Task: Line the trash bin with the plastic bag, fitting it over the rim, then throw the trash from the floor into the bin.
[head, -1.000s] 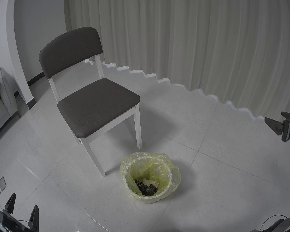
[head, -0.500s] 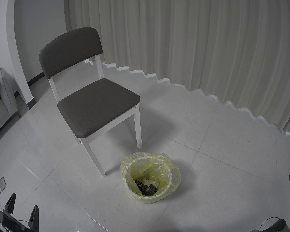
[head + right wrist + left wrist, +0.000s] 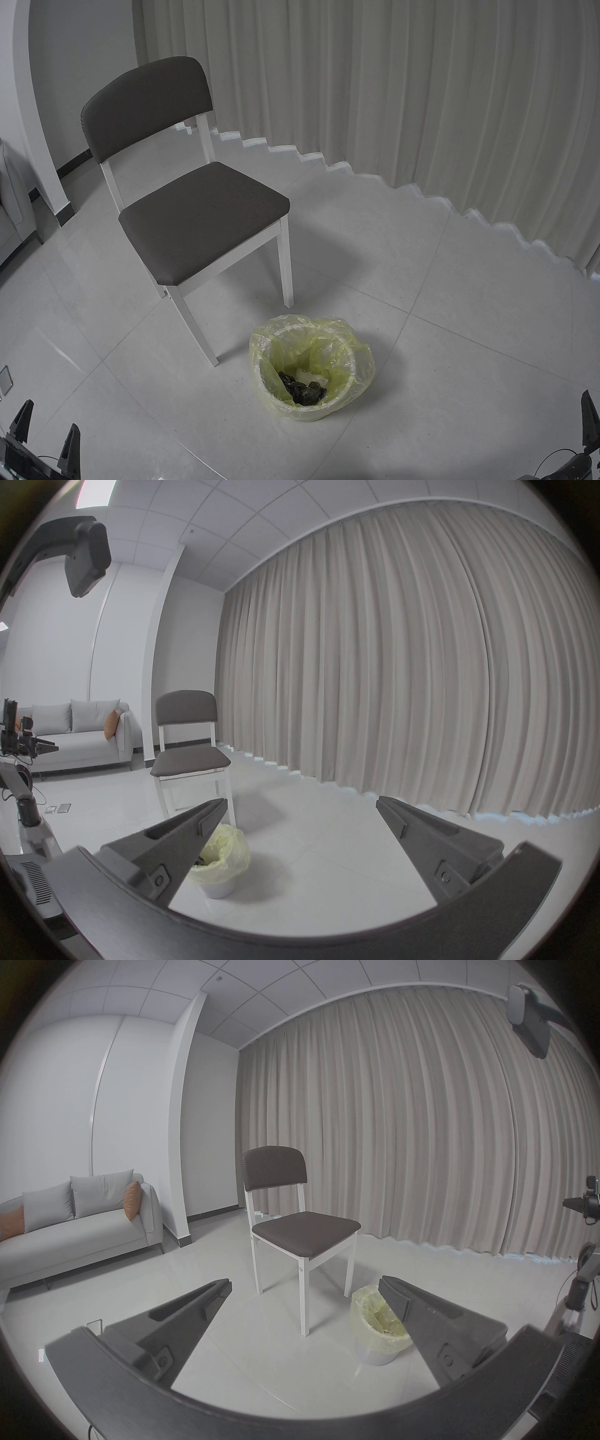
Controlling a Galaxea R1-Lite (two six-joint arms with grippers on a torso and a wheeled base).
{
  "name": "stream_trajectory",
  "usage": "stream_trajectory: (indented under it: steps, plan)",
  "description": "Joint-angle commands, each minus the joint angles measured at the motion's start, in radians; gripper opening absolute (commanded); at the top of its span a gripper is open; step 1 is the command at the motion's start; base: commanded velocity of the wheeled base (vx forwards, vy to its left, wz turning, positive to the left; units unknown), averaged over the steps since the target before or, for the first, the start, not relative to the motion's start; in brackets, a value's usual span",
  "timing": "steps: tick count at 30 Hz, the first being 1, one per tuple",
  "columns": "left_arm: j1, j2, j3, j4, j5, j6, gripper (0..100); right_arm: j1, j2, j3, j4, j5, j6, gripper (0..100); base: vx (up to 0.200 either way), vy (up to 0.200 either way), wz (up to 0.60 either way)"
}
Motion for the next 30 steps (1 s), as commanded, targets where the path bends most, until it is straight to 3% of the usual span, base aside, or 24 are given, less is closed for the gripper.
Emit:
stream_trajectory:
  steps: [1,4,8,9,11,13,14,16,18,30]
  plan:
    - [0.0,-0.013,0.015,0.0,-0.001,0.0,100,0.0,-0.027,0.165,-0.103,0.03,0.038,100,0.0,0.0,0.0]
    - [0.0,-0.013,0.015,0.0,-0.001,0.0,100,0.002,-0.027,0.165,-0.101,0.004,0.052,100,0.0,0.0,0.0]
    - [0.0,-0.013,0.015,0.0,-0.001,0.0,100,0.002,-0.027,0.16,-0.091,0.022,0.05,100,0.0,0.0,0.0]
    - [0.0,-0.013,0.015,0.0,-0.001,0.0,100,0.002,-0.027,0.156,-0.075,0.09,0.05,100,0.0,0.0,0.0]
    - [0.0,-0.013,0.015,0.0,-0.001,0.0,100,0.005,-0.027,0.152,-0.061,0.108,0.04,100,0.0,0.0,0.0]
    - [0.0,-0.013,0.015,0.0,-0.001,0.0,100,0.002,-0.027,0.16,-0.069,0.076,0.043,100,0.0,0.0,0.0]
    - [0.0,-0.013,0.015,0.0,-0.001,0.0,100,0.0,-0.027,0.163,-0.089,-0.009,0.055,100,0.0,0.0,0.0]
    - [0.002,-0.013,0.015,0.0,-0.001,0.0,100,-0.003,-0.027,0.168,-0.075,-0.053,0.058,100,0.0,0.0,0.0]
    - [0.0,-0.013,0.015,0.0,-0.002,0.0,100,-0.005,-0.027,0.16,-0.023,-0.05,0.075,100,0.0,0.0,0.0]
    - [0.0,-0.013,0.015,0.0,-0.002,0.0,100,-0.002,-0.027,0.166,-0.038,-0.05,0.075,100,0.0,0.0,0.0]
